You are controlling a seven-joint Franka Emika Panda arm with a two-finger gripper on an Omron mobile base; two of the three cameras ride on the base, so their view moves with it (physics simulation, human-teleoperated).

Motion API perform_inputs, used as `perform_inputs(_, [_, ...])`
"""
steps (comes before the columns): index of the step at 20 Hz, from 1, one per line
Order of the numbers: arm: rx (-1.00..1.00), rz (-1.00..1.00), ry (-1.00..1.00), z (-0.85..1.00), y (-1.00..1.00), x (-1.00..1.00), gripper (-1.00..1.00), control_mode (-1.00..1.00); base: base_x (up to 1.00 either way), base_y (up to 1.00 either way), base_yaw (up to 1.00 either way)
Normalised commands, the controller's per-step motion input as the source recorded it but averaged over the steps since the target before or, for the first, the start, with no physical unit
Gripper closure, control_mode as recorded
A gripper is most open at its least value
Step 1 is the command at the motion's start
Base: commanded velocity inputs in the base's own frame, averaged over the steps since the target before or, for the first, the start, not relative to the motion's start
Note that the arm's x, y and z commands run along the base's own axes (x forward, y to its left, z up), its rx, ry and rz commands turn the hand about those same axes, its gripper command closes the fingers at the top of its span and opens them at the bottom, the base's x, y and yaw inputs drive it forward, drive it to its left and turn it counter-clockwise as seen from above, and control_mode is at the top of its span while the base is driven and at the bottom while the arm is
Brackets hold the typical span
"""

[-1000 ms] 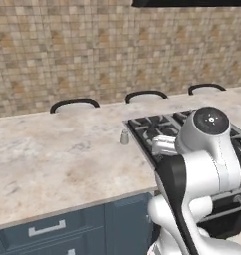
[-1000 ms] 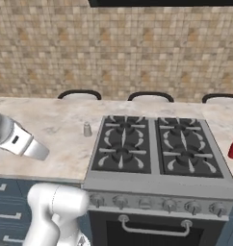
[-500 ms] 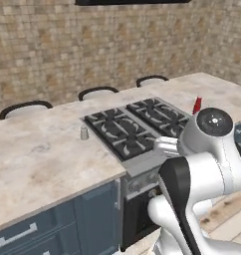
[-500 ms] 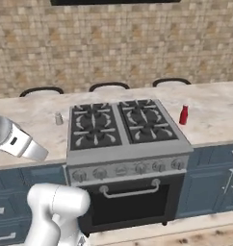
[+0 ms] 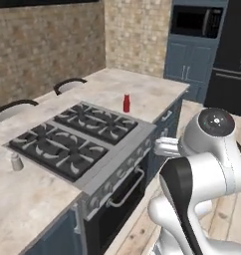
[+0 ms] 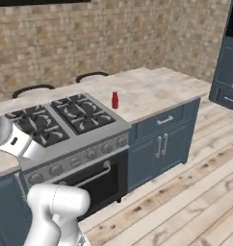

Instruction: Collect the turmeric, ketchup, and shaker from the cabinet and place them next to the stove.

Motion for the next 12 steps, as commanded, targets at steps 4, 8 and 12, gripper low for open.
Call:
perform_inputs(4, [0.00, 0.00, 0.00, 0.00, 0.00, 0.00, -1.00, 1.00, 0.01, -0.11, -0.70])
perform_inputs(8, [0.00, 0.00, 0.00, 0.00, 0.00, 0.00, -1.00, 1.00, 0.10, -0.07, -0.68])
perform_inputs(12, [0.00, 0.00, 0.00, 0.00, 0.00, 0.00, -1.00, 1.00, 0.24, -0.03, -0.65])
